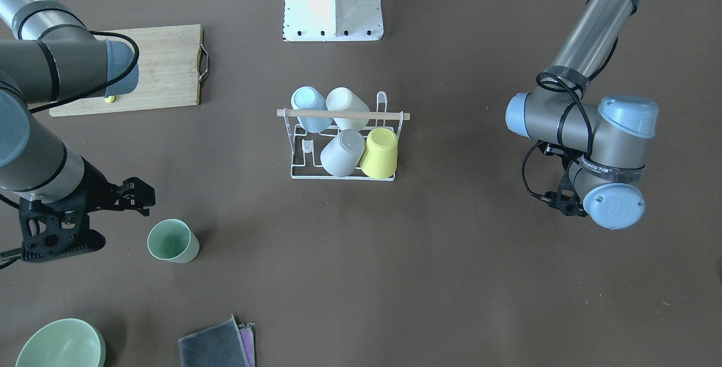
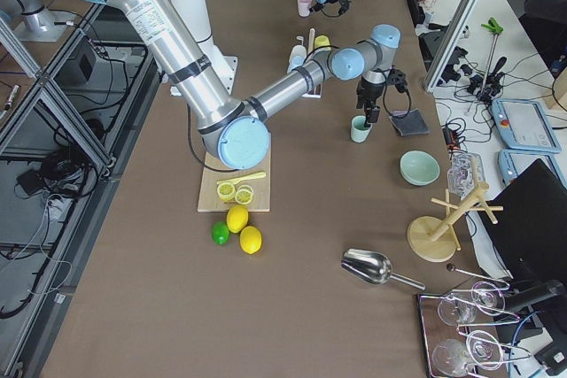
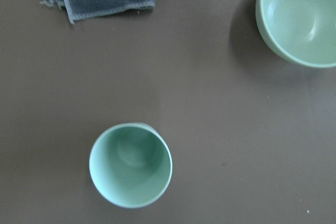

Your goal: Place cup on cup holder

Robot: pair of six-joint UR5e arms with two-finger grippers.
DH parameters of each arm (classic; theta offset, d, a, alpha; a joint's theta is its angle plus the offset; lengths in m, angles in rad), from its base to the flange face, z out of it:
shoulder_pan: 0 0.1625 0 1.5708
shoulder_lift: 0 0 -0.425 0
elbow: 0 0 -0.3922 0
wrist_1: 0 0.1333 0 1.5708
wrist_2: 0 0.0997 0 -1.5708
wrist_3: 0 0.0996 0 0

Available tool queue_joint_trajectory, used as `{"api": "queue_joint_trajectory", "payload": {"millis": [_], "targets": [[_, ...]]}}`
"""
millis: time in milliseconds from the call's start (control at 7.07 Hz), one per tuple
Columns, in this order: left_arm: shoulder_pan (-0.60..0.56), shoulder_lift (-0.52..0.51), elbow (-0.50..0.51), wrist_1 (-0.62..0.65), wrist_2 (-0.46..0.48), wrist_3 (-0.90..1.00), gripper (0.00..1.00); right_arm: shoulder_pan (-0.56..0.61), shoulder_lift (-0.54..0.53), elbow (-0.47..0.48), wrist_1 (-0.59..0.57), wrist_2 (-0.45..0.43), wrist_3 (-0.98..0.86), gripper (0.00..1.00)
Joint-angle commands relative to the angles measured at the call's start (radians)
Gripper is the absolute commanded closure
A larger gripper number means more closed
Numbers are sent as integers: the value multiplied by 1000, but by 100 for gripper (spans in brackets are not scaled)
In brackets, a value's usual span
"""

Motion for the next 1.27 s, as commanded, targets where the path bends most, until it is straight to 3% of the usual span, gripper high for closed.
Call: {"api": "queue_joint_trajectory", "payload": {"millis": [0, 283, 566, 1132], "targets": [[18, 4, 8, 34, 15, 30, 2, 40, 157, -257, 11, 23, -101, 0], [60, 4, 22, 34, 20, 31, 2, 12, 197, -391, 109, 23, -109, 0], [61, 4, 30, 41, 81, 36, 2, -17, 273, -518, 111, 27, -180, 0], [86, 5, 37, 68, 90, 39, 6, -31, 445, -831, 101, 56, -315, 0]]}}
